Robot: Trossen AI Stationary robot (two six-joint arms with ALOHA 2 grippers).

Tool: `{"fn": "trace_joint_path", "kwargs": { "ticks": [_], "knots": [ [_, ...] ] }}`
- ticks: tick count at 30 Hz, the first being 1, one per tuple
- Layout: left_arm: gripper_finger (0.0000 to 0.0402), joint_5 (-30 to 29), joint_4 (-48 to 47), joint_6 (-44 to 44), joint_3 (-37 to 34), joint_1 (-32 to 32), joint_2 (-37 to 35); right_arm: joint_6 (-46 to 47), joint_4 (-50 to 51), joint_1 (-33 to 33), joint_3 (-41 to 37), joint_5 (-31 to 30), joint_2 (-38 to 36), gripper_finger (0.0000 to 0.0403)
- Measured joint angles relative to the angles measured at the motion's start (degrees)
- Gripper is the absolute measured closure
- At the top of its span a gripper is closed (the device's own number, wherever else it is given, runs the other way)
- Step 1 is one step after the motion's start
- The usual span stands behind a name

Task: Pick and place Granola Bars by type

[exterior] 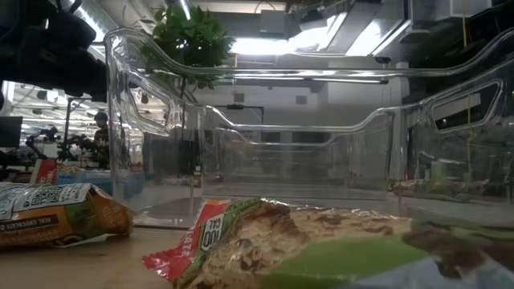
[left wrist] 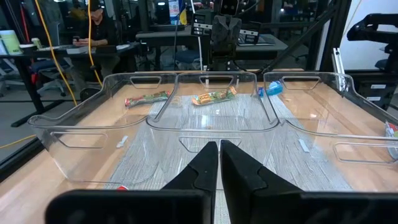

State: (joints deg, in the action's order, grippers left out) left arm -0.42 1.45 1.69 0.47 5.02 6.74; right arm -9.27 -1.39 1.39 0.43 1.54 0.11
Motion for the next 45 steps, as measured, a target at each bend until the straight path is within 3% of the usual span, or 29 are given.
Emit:
{"fn": "trace_joint_path", "kwargs": {
  "ticks": [31,38,42,45],
  "knots": [
    [0.0391,-0.09,2.24,-0.48,0.00,0.01,0.01,-0.01,0.00,0.01,-0.01,-0.02,0.01,0.0395],
    [0.0387,-0.43,14.51,-21.10,0.02,0.01,0.00,-1.40,-0.09,0.01,-0.01,-1.32,0.01,0.0395],
    [0.0389,-3.00,18.17,-27.95,0.00,0.01,0.00,-9.70,-1.07,-0.15,0.00,-6.47,0.05,0.0395],
    [0.0390,-5.68,18.09,-31.03,0.00,0.01,0.00,-10.17,-1.07,-0.15,0.00,-6.88,0.07,0.0395]
  ]
}}
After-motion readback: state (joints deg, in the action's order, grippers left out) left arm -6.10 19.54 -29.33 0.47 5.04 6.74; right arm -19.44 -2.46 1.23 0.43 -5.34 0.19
